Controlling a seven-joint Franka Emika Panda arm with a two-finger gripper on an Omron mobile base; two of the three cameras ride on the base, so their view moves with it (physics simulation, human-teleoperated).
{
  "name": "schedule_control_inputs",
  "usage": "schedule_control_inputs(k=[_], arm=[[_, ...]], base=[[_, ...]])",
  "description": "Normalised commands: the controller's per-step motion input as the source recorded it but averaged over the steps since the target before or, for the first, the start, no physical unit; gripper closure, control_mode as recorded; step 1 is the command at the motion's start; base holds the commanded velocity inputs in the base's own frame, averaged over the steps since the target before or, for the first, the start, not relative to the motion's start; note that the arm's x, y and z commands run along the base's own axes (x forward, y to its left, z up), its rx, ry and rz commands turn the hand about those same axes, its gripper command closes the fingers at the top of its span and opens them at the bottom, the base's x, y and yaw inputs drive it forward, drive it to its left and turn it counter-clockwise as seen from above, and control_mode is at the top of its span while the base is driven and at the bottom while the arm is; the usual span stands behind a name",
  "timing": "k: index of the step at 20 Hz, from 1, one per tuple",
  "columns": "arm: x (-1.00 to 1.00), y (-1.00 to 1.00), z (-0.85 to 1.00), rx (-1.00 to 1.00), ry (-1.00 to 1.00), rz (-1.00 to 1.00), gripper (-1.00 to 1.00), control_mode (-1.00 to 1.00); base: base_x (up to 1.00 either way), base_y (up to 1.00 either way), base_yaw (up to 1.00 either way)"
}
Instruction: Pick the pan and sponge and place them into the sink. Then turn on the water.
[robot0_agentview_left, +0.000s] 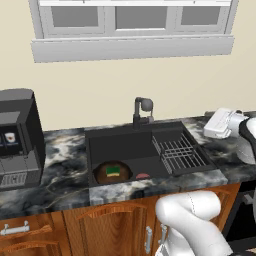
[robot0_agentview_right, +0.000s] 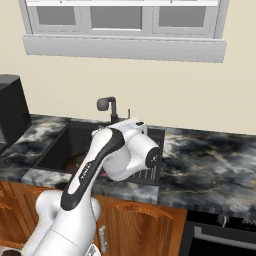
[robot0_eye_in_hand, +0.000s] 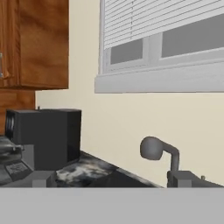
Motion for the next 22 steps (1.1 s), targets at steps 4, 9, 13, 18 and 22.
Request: schedule_control_inputs(k=[4,9,13,18,22], arm=[[0.25,0.0,-0.21,0.0,-0.03,0.0,-1.0,-1.0],[0.26,0.04,-0.14,0.0,0.0,-0.01,-1.0,-1.0],[0.29,0.06,-0.11,0.0,0.01,-0.02,-1.0,-1.0],[0.21,0.01,-0.1,0.0,0.06,-0.05,-1.0,-1.0],[0.18,0.02,-0.18,0.0,0.06,-0.06,-1.0,-1.0]], base=[[0.0,0.0,0.0],[0.0,0.0,0.0],[0.0,0.0,0.0],[0.0,0.0,0.0],[0.0,0.0,0.0]])
